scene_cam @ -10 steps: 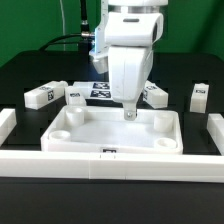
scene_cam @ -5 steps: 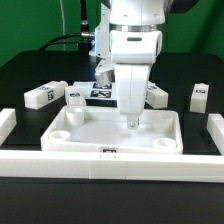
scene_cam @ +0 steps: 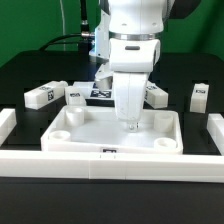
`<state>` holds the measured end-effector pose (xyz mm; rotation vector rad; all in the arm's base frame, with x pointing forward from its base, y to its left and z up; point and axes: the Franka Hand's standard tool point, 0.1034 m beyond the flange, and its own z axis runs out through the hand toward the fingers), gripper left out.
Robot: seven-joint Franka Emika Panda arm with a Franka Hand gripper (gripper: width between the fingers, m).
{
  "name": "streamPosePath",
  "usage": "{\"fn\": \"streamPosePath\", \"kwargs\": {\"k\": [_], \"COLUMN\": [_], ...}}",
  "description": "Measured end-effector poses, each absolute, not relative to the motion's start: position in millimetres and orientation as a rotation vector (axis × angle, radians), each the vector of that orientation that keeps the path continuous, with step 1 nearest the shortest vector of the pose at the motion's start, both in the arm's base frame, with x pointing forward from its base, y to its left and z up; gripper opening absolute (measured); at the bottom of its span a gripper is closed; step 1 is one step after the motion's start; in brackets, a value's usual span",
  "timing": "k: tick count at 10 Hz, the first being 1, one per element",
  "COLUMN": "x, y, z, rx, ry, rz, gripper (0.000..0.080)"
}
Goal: Assemble desk
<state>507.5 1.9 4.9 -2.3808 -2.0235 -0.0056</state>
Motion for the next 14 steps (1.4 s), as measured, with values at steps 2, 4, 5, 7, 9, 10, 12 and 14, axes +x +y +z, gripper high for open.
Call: {"fn": "streamPosePath", "kwargs": {"k": [2,4,5,7,9,10,12,14], "x": [507.3,506.3,506.3,506.3,506.3,506.6,511.8,513.3], "y": [1.8,1.8,1.8,1.8,1.8,3.3,15.3,30.3], "z": [4.7,4.2,4.2,4.2,4.2,4.5,6.0,6.1], "rx": [-2.381,-2.379,-2.379,-2.379,-2.379,-2.367,-2.286,-2.238], "ry": [-2.023,-2.023,-2.023,-2.023,-2.023,-2.037,-2.126,-2.148], "rz": [-0.005,-0.001,-0.001,-0.001,-0.001,0.004,0.026,0.047], "gripper": [0.0147,0.0057,0.0057,0.0057,0.0057,0.0057,0.0057,0.0057]}}
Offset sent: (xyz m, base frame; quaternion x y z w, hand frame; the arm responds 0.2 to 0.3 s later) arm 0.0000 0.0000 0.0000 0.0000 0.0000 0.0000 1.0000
